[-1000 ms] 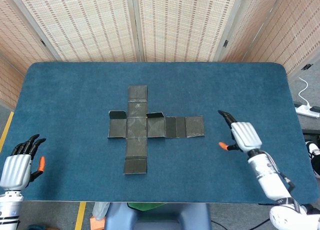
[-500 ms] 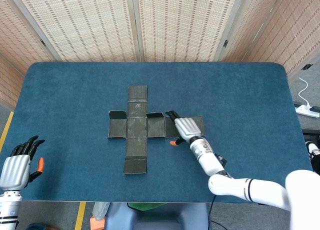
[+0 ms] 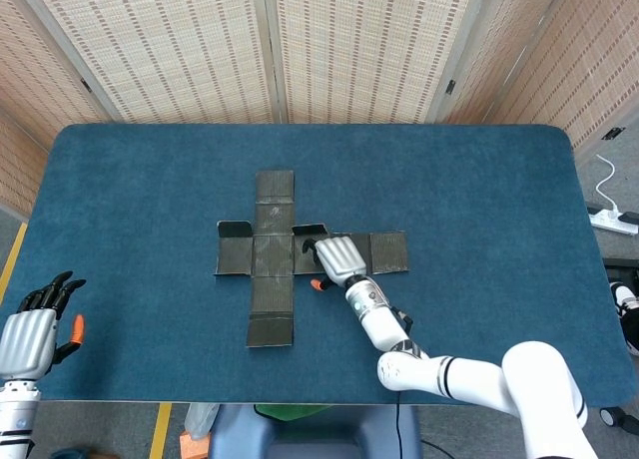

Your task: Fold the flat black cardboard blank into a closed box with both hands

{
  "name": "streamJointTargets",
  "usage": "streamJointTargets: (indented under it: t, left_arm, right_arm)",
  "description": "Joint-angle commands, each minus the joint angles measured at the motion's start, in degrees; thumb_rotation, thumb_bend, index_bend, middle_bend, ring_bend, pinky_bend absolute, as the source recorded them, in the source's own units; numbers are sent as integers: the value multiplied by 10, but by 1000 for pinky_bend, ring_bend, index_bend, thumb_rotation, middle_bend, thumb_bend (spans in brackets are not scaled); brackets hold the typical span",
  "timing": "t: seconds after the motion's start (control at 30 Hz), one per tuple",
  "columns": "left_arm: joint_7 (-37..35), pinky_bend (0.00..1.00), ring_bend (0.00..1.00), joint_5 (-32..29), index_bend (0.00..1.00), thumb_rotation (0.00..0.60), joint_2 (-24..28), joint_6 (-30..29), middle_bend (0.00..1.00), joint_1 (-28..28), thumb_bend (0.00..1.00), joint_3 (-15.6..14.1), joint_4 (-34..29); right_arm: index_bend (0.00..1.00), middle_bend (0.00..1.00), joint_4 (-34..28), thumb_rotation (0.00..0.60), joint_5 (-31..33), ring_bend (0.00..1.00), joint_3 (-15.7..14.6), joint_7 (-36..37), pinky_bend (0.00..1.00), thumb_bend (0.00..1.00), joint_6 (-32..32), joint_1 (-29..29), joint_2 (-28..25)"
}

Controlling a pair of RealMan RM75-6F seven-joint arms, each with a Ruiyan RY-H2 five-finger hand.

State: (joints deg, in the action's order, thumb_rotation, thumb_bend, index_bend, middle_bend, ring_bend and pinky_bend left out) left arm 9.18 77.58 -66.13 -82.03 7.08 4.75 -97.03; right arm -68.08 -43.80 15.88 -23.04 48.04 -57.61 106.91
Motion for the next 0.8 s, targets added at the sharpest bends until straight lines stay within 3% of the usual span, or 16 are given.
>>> streamJointTargets:
  t: [0.03,0.4,0.7,0.8]
  left_arm:
    - [0,200,203,-3,254,600,1,2,201,1,566,0,0]
    - [1,194,198,-10,253,600,0,10,192,5,566,4,0]
    - [-7,188,197,-13,253,600,-5,14,191,7,566,4,10]
    - [-7,188,197,-14,253,600,-7,17,191,9,565,5,11]
  right_arm:
    - [494,544,39,600,-29,865,-6,14,995,225,-4,-4,22]
    - [568,573,112,600,-88,883,-26,29,1000,290,-16,3,38]
    - [570,559,90,600,-126,884,-41,58,1000,290,-2,50,-29]
    - [501,462,77,600,-133,869,-46,55,1000,290,-5,59,-52]
